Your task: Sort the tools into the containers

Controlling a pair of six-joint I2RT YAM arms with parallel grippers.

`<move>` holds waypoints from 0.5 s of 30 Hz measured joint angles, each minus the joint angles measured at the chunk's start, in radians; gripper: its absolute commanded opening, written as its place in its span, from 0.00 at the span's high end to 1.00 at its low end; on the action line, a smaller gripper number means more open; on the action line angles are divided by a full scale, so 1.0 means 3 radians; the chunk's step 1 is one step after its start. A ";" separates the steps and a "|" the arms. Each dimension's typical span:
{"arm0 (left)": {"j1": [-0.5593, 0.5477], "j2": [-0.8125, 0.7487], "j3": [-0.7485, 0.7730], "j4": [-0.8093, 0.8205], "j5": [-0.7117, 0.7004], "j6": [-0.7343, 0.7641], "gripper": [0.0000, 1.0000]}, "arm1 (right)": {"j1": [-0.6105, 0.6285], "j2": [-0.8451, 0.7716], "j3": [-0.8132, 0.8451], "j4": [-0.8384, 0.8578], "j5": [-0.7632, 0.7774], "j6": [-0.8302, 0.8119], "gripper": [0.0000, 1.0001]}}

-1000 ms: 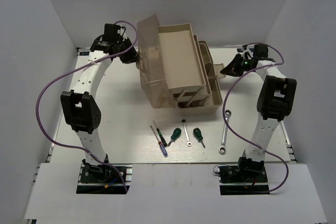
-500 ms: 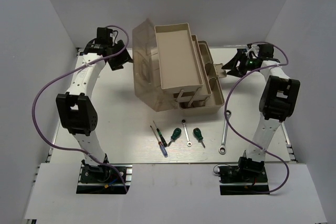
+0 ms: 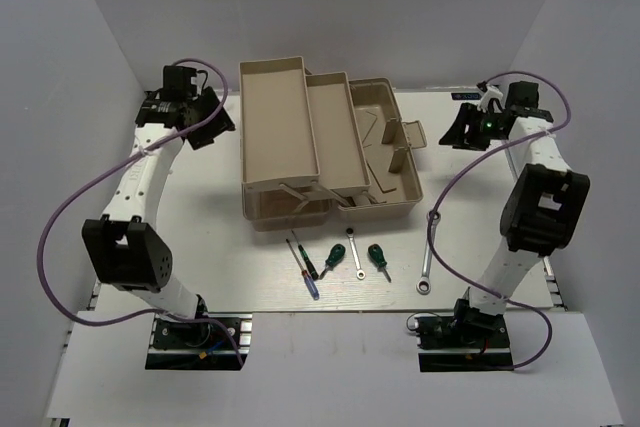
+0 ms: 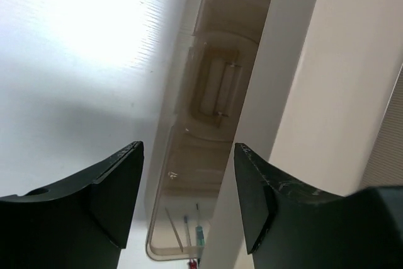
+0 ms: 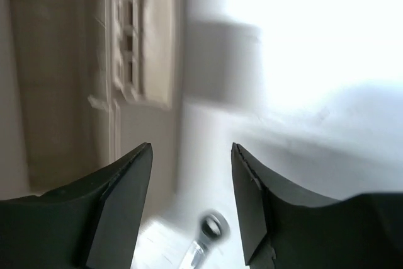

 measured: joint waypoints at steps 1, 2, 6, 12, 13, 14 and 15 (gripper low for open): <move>0.0001 -0.0064 -0.0027 -0.0018 -0.0038 0.0000 0.30 | 0.0001 -0.0144 -0.0086 -0.0058 0.0097 -0.0139 0.43; 0.0004 -0.0140 -0.0057 -0.0032 -0.0084 0.0006 0.30 | 0.0006 -0.0268 -0.0168 -0.0130 0.0195 -0.0266 0.43; -0.0019 -0.0458 -0.0095 -0.0072 -0.0169 0.0139 0.33 | 0.0067 -0.0735 -0.0542 -0.0435 0.0577 -0.0682 0.43; -0.0111 -0.1072 -0.0324 0.0132 0.0423 0.0539 0.36 | 0.0347 -0.1336 -0.1418 -0.0807 0.1066 -0.0800 0.40; -0.0154 -0.1147 -0.0375 0.0163 0.0557 0.0621 0.36 | 0.0416 -0.1385 -0.1527 -0.0844 0.1127 -0.0762 0.40; -0.0196 -0.1218 -0.0437 0.0191 0.0678 0.0687 0.36 | 0.0476 -0.1409 -0.1616 -0.0868 0.1186 -0.0699 0.40; -0.0243 -0.1294 -0.0534 0.0220 0.0796 0.0755 0.36 | 0.0533 -0.1418 -0.1700 -0.0876 0.1235 -0.0624 0.40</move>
